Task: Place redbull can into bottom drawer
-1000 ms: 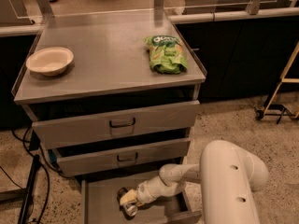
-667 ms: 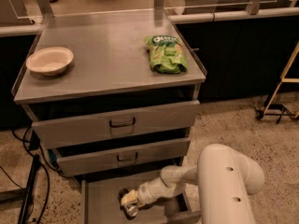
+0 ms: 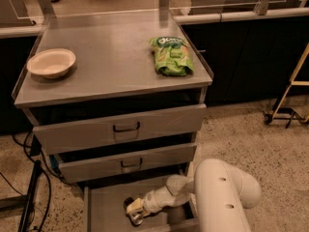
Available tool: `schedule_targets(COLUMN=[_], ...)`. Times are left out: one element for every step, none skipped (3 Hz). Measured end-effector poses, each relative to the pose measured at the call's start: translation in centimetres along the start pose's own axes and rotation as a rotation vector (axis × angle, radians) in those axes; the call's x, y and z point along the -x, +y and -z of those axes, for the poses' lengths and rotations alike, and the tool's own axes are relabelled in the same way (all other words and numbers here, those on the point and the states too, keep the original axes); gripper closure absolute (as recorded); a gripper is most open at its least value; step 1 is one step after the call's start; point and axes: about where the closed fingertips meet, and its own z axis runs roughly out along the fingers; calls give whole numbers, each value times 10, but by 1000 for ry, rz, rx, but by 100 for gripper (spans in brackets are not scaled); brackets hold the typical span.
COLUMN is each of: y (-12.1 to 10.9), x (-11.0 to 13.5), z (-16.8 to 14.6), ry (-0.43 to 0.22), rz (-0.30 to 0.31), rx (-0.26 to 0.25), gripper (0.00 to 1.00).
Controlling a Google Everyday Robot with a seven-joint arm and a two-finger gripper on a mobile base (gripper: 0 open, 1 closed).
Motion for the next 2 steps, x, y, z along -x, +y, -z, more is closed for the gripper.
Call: schedule_targets(y=[-6,-20], x=[-1,4], z=[-3,0], ry=[-4,-33], rz=[-20,-49], rx=[7,-6], gripper=[100,100])
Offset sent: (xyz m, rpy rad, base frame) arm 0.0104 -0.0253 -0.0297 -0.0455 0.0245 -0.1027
